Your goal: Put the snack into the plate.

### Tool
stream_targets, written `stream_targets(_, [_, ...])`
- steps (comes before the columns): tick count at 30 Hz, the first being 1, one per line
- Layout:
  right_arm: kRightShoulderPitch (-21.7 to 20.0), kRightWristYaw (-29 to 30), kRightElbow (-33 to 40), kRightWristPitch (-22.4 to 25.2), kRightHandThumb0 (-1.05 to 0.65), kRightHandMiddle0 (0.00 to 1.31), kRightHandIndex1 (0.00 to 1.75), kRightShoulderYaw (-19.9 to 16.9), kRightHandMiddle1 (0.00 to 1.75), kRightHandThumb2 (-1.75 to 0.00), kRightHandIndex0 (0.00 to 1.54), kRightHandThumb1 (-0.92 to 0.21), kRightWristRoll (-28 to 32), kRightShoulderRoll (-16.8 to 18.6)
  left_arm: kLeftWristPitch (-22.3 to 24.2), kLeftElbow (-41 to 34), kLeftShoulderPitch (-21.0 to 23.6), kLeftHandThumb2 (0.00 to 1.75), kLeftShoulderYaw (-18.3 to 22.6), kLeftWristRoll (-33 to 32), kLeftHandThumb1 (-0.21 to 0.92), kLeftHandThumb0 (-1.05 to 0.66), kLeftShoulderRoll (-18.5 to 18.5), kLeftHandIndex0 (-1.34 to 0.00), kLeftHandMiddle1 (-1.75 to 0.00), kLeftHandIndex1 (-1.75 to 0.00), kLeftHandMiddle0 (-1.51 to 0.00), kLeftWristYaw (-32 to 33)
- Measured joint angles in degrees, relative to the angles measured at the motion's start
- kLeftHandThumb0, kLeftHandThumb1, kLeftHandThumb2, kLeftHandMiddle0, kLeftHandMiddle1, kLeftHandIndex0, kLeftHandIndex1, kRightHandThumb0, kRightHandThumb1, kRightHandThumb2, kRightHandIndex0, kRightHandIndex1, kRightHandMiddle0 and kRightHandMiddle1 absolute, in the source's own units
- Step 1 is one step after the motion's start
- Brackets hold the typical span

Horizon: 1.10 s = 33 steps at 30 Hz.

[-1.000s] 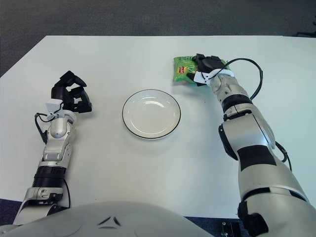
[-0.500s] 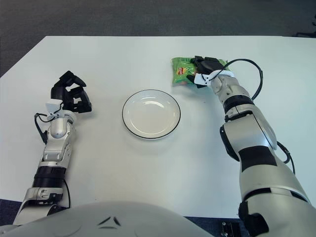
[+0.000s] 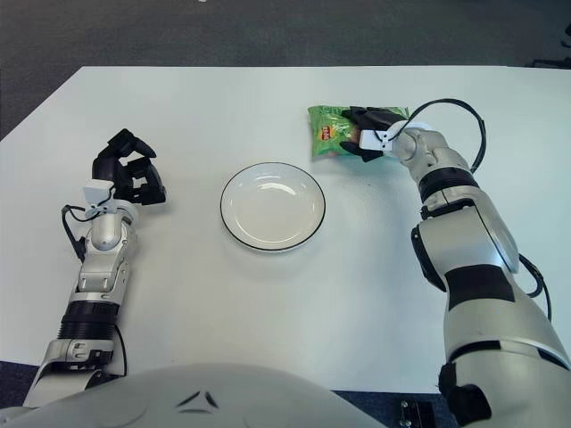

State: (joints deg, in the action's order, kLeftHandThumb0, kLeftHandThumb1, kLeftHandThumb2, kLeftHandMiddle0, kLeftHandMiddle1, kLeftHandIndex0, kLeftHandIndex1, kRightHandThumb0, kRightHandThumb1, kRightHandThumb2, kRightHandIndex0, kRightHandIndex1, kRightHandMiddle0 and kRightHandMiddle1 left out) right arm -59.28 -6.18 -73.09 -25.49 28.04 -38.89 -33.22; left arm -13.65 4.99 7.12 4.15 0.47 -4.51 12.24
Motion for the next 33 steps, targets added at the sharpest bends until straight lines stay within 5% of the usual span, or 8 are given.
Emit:
stream_targets(8, [0.6,5.9,0.0,-0.6,-0.62,0.0,1.14,2.0,1.26,-0.89,0.0,-0.62,-1.0,0.0,-0.2,0.0,0.0,1.69,0.0,0.0,0.02,-0.62,0.0,-0.87,-1.75,-1.75,-1.31,0.0])
stream_targets(10, [0.6,7.1,0.1,-0.6,-0.26,0.19,1.5,2.4,1.55,-1.0,0.21,-0.57,-1.1,0.0,-0.2,-0.1,0.0,1.69,0.0,0.1,0.02,-0.62,0.0,-0.87,-1.75,-1.75,-1.31,0.1])
stream_targets(12, [0.7,8.9,0.0,-0.5,-0.13,0.27,1.62,2.9,1.64,-1.06,0.3,-0.53,-1.2,0.0,-0.2,-0.1,0.0,1.69,0.0,0.1,0.02,-0.62,0.0,-0.87,-1.75,-1.75,-1.31,0.1])
stream_targets(14, [0.8,10.5,0.0,-0.2,-0.07,0.33,1.68,3.3,1.69,-1.14,0.38,-0.47,-1.4,0.0,-0.2,-0.1,0.0,1.69,0.0,0.2,0.02,-0.62,0.0,-0.87,-1.75,-1.75,-1.31,0.1])
stream_targets(19, [0.8,14.5,-0.2,1.4,-0.01,0.69,1.51,4.0,1.74,-1.51,0.75,-0.08,-1.6,0.2,-0.2,-0.2,0.0,1.68,-0.1,0.2,0.02,-0.62,0.0,-0.87,-1.75,-1.75,-1.3,0.1])
stream_targets(24, [0.8,17.8,-0.2,2.8,0.0,0.74,1.41,3.5,1.75,-1.55,0.87,-0.01,-1.2,0.3,-0.2,-0.2,0.0,1.68,-0.2,0.2,0.02,-0.62,0.0,-0.87,-1.75,-1.75,-1.3,0.2])
stream_targets(33, [2.3,22.6,-0.2,4.2,0.0,0.68,1.48,0.5,1.75,-1.6,0.92,0.01,0.9,1.0,-0.4,-0.2,0.0,1.68,-0.2,0.3,0.02,-0.62,0.2,-0.87,-1.75,-1.75,-1.3,1.0])
